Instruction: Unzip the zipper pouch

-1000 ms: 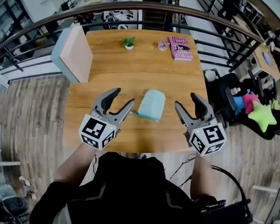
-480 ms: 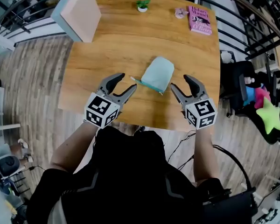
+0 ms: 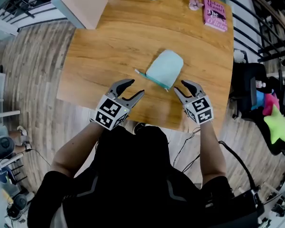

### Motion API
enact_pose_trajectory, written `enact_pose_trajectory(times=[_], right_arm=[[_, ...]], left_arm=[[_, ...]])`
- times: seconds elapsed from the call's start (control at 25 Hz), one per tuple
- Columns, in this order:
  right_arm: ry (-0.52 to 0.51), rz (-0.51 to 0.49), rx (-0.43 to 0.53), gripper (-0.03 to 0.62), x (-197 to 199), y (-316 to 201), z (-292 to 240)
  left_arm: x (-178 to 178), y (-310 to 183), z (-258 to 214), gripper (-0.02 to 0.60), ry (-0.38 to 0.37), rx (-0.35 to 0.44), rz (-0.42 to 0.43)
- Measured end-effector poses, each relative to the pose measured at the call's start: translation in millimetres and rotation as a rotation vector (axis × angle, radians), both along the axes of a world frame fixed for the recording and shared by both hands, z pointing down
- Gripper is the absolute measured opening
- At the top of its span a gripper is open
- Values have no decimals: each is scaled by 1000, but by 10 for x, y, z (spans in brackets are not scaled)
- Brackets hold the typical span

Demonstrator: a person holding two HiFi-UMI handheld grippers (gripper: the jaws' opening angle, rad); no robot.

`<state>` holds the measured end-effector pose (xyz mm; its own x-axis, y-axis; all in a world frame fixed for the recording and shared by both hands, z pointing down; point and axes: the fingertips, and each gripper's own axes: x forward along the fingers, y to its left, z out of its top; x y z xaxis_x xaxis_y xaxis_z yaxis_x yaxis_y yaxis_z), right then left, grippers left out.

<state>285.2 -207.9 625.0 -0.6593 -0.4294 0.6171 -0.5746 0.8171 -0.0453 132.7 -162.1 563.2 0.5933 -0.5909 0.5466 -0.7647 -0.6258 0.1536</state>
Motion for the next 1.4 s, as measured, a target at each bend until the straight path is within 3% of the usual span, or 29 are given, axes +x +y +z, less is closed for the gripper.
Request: enact_pose_trajectory(times=[0.52, 0.84, 1.24, 1.4], right_arm=[[188, -330, -31, 128, -213, 228, 768], [215, -433, -29, 111, -262, 201, 872], [156, -441, -90, 62, -357, 210, 889], [88, -378, -153, 58, -376, 162, 789]], left_arm=[[-22, 140, 512, 230, -9, -101, -67], [-76, 141, 550, 230, -22, -109, -89], [-78, 109, 517, 230, -20, -115, -69], [-48, 67, 434, 230, -23, -106, -38]])
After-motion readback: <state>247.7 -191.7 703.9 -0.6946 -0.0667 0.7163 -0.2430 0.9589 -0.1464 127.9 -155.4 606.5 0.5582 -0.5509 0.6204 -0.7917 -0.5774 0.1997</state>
